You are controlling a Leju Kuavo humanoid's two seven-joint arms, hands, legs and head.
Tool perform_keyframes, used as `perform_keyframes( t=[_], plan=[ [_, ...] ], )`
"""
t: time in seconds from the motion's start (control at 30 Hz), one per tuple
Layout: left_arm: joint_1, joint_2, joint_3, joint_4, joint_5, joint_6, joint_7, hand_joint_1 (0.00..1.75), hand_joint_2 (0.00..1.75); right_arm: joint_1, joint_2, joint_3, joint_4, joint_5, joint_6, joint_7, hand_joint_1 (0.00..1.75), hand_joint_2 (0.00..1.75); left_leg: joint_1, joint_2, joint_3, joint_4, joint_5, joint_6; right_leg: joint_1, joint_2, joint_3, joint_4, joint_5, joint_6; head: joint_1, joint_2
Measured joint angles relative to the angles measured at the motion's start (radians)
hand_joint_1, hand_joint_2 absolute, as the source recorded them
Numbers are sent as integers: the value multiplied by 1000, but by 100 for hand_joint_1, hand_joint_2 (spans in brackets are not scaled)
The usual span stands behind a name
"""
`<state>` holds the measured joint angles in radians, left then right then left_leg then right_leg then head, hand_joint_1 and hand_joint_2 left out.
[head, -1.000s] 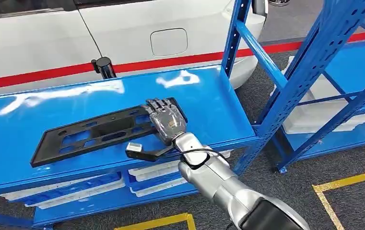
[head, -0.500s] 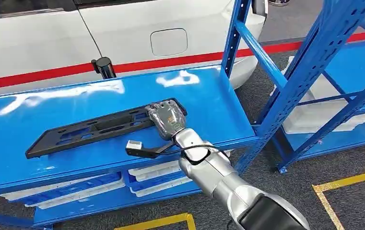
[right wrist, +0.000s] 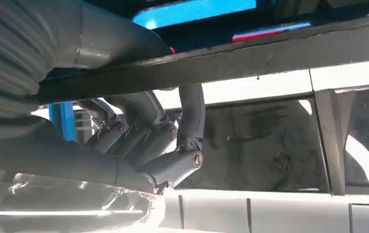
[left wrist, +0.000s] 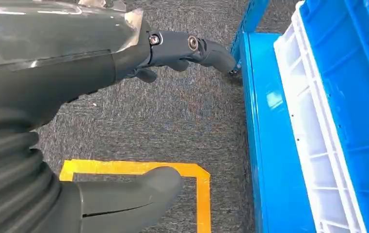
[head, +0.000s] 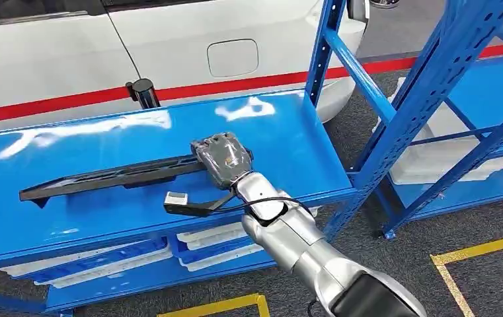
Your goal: Take the parts from the cabinet and place them on the table.
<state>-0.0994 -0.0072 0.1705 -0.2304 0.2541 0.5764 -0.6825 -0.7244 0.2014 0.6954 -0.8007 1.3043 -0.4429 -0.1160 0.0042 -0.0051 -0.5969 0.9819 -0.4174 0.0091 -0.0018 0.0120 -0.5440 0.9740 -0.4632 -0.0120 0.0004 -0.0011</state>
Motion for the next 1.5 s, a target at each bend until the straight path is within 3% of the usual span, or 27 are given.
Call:
perform_keyframes(
  t=[0.57, 0.77, 0.97, 1.07, 1.5],
  plan=[
    [-1, 0, 8, -2, -24, 12, 9, 0, 175, 30, -27, 13, -139, -22, 23, -13, 171, 175, 0, 0, 0, 0, 0, 0, 0, 0, 0, 0, 0, 0, 0, 0],
    [-1, 0, 23, 3, -33, 1, 60, 0, 175, 40, -51, 26, -230, -24, 39, -11, 171, 175, 0, 0, -1, 0, 0, 0, 0, 0, 0, 0, 0, 0, 0, 0],
    [-1, 1, 23, 6, -54, -13, 182, 0, 175, 39, -75, 29, -309, -29, 63, 2, 171, 175, 0, 0, 0, 0, 0, 0, 0, 0, 0, 0, 0, 0, 0, 0],
    [-1, 3, 22, 6, -64, -10, 215, 0, 175, 38, -80, 28, -332, -29, 76, 8, 171, 175, 0, 0, -1, 0, 0, 0, 0, 0, 0, 0, 0, 0, 0, 0],
    [1, 3, 22, 8, -83, -20, 237, 0, 175, 37, -81, 28, -336, -43, 82, 8, 171, 175, 0, 0, -1, 0, 0, 0, 0, 0, 0, 0, 0, 0, 0, 0]
  ],
)
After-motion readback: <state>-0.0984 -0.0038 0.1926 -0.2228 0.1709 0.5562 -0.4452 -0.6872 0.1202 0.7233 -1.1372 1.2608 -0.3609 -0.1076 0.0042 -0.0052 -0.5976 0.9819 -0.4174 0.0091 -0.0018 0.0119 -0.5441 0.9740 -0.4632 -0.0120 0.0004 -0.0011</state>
